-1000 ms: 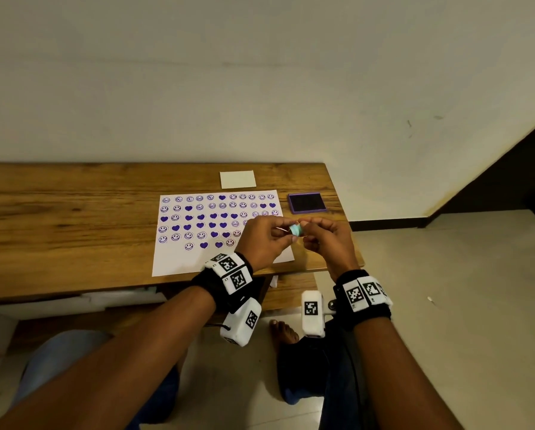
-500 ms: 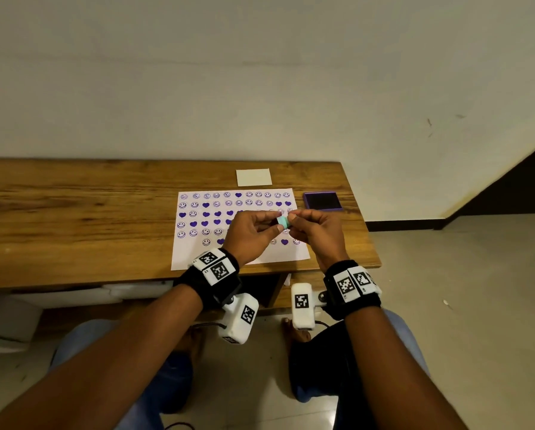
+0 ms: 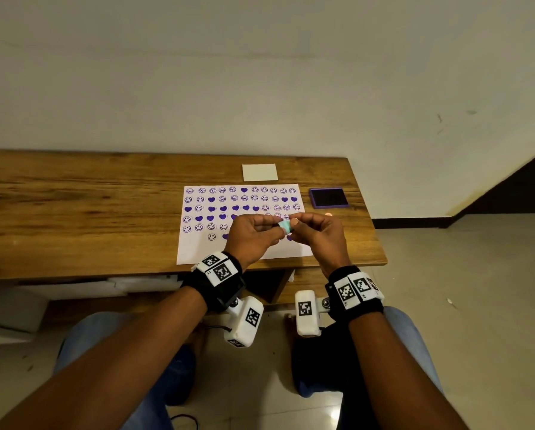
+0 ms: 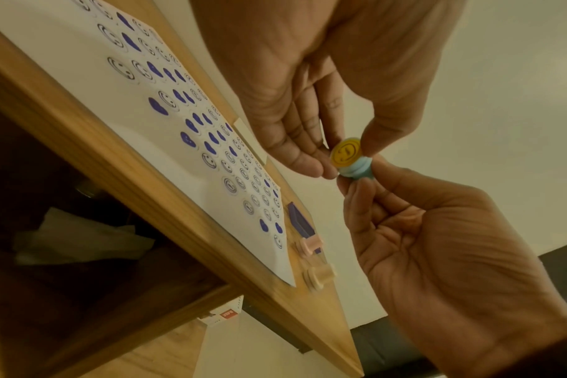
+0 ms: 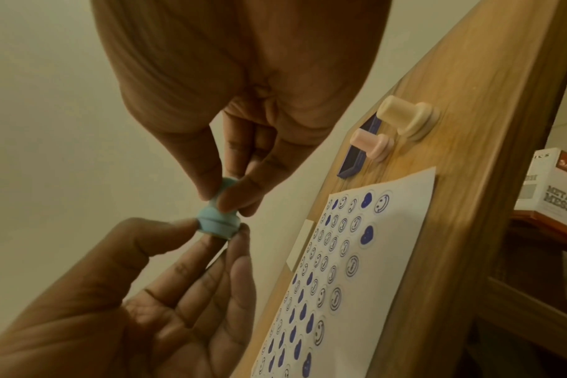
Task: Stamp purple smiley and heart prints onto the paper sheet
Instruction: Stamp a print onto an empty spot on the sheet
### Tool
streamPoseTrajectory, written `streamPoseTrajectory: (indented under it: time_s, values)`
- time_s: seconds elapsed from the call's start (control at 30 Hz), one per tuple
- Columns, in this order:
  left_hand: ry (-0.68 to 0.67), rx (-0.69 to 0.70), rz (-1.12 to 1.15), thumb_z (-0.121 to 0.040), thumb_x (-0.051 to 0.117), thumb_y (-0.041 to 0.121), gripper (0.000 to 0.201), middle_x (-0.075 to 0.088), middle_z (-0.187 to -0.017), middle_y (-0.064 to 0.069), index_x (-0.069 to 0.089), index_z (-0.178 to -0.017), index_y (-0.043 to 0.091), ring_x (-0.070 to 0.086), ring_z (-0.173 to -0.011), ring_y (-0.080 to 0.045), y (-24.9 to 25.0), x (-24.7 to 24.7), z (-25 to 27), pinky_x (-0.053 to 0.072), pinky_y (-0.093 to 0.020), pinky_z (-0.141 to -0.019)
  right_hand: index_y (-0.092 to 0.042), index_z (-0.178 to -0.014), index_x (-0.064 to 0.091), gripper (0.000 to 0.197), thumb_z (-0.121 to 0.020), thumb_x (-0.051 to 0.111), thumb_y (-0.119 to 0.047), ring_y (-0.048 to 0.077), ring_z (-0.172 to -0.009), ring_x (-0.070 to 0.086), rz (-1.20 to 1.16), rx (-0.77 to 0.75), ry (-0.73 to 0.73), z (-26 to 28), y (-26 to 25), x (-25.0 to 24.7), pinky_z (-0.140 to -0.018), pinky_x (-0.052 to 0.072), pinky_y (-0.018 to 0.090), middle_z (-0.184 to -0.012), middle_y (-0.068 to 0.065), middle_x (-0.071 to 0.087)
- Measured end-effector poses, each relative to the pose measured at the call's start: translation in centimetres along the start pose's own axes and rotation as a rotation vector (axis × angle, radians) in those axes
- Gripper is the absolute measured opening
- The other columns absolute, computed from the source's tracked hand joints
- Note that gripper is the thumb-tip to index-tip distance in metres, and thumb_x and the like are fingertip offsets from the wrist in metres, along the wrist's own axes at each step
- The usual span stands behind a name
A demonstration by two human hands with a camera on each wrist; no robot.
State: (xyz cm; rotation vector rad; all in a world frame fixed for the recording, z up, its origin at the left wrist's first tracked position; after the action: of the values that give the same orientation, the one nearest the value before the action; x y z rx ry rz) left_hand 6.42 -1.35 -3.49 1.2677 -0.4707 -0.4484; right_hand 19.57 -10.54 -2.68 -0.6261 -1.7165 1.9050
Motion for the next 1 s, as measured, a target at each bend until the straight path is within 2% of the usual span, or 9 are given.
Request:
streamPoseTrajectory:
  time_s: [0.07, 0.17, 0.47, 0.53, 0.6, 0.67, 0.83, 0.9, 1.0]
  values:
    - [-0.006, 0.002, 0.015, -0.079, 0.073, 0.001, 0.019, 0.073, -0.081, -0.009, 0.072, -0.097, 0.005, 0.069, -0.076, -0.017, 0.1, 0.4, 0.2, 0.058, -0.024, -0.071, 0.000, -0.106, 0.073, 0.018, -0.090, 0.069, -0.006, 0.026, -0.091, 0.073, -0.009, 0.008, 0.021, 0.0, 0.1, -0.4, -0.073, 0.059, 0.030, -0.100, 0.014, 0.075]
    - [-0.042, 0.027, -0.007, -0.079, 0.074, 0.003, 0.027, 0.073, -0.091, -0.012, 0.070, -0.107, 0.003, 0.070, -0.083, -0.017, 0.5, 1.0, 0.3, 0.059, -0.027, -0.078, -0.003, -0.104, 0.074, 0.016, -0.089, 0.070, -0.005, 0.022, -0.083, 0.072, -0.047, 0.026, 0.038, 0.0, 0.1, -1.0, -0.070, 0.057, 0.026, -0.098, 0.014, 0.076]
    - [-0.135, 0.075, -0.201, -0.077, 0.078, 0.011, 0.045, 0.072, -0.106, -0.006, 0.065, -0.120, 0.010, 0.070, -0.094, -0.013, 0.2, 2.5, -0.3, 0.055, -0.029, -0.088, -0.004, -0.104, 0.074, 0.016, -0.088, 0.072, -0.007, 0.018, -0.084, 0.073, 0.010, 0.031, 0.075, -0.2, -0.3, -2.8, -0.070, 0.058, 0.028, -0.095, 0.010, 0.076]
    - [-0.145, 0.090, -0.347, -0.077, 0.079, 0.019, 0.048, 0.070, -0.110, 0.000, 0.063, -0.123, 0.016, 0.066, -0.098, -0.009, -0.2, 2.4, -0.3, 0.052, -0.022, -0.087, -0.009, -0.102, 0.074, 0.016, -0.086, 0.074, -0.010, 0.012, -0.081, 0.073, 0.146, -0.007, 0.187, -0.7, -1.0, -4.9, -0.070, 0.059, 0.027, -0.089, 0.004, 0.076]
    - [-0.142, 0.127, -0.481, -0.080, 0.076, 0.021, 0.043, 0.068, -0.114, 0.003, 0.065, -0.121, 0.019, 0.064, -0.100, -0.007, -0.4, 2.0, -0.1, 0.048, -0.017, -0.084, -0.013, -0.101, 0.076, 0.019, -0.082, 0.078, -0.015, 0.014, -0.083, 0.072, 0.359, -0.036, 0.360, -1.3, -1.9, -8.1, -0.078, 0.061, 0.034, -0.090, 0.002, 0.075]
    - [-0.139, 0.160, -0.563, -0.082, 0.073, 0.021, 0.035, 0.067, -0.117, 0.005, 0.067, -0.117, 0.019, 0.062, -0.103, -0.007, -0.6, 1.6, 0.4, 0.045, -0.016, -0.083, -0.014, -0.103, 0.077, 0.023, -0.081, 0.078, -0.020, 0.018, -0.087, 0.071, 0.574, -0.030, 0.443, -2.1, -2.5, -10.5, -0.085, 0.059, 0.039, -0.094, 0.005, 0.075]
    - [-0.124, 0.208, -0.728, -0.085, 0.070, 0.025, 0.029, 0.063, -0.121, 0.005, 0.068, -0.114, 0.023, 0.054, -0.110, -0.010, -1.2, -0.4, 1.0, 0.041, -0.024, -0.090, -0.015, -0.103, 0.077, 0.024, -0.081, 0.076, -0.026, 0.028, -0.100, 0.068, 0.942, 0.094, 0.358, -4.0, -1.3, -11.8, -0.091, 0.053, 0.036, -0.103, 0.009, 0.075]
    - [-0.100, 0.233, -0.816, -0.086, 0.069, 0.027, 0.029, 0.062, -0.123, 0.003, 0.068, -0.114, 0.023, 0.050, -0.118, -0.016, -1.4, -1.4, 1.2, 0.039, -0.031, -0.098, -0.016, -0.103, 0.076, 0.023, -0.082, 0.075, -0.025, 0.030, -0.101, 0.067, 1.000, 0.119, 0.347, -4.2, -0.8, -11.7, -0.090, 0.052, 0.036, -0.104, 0.010, 0.074]
    - [0.000, 0.280, -0.918, -0.085, 0.069, 0.029, 0.027, 0.062, -0.120, 0.002, 0.069, -0.111, 0.024, 0.047, -0.119, -0.022, -1.4, -3.5, 1.6, 0.037, -0.035, -0.098, -0.016, -0.104, 0.076, 0.022, -0.082, 0.076, -0.022, 0.030, -0.100, 0.067, 1.022, 0.138, 0.333, -4.4, -0.4, -11.6, -0.089, 0.052, 0.036, -0.105, 0.010, 0.073]
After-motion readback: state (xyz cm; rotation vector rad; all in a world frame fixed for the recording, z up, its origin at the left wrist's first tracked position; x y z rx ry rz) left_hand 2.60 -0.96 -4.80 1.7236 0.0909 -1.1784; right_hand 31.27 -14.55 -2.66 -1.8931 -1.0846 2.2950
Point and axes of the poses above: each hand's wrist, its own z-axis away from the middle knuckle, its own x-axis out of the palm, y = z × x, the point moved 9 cm from there along -z, towards the middle knuckle
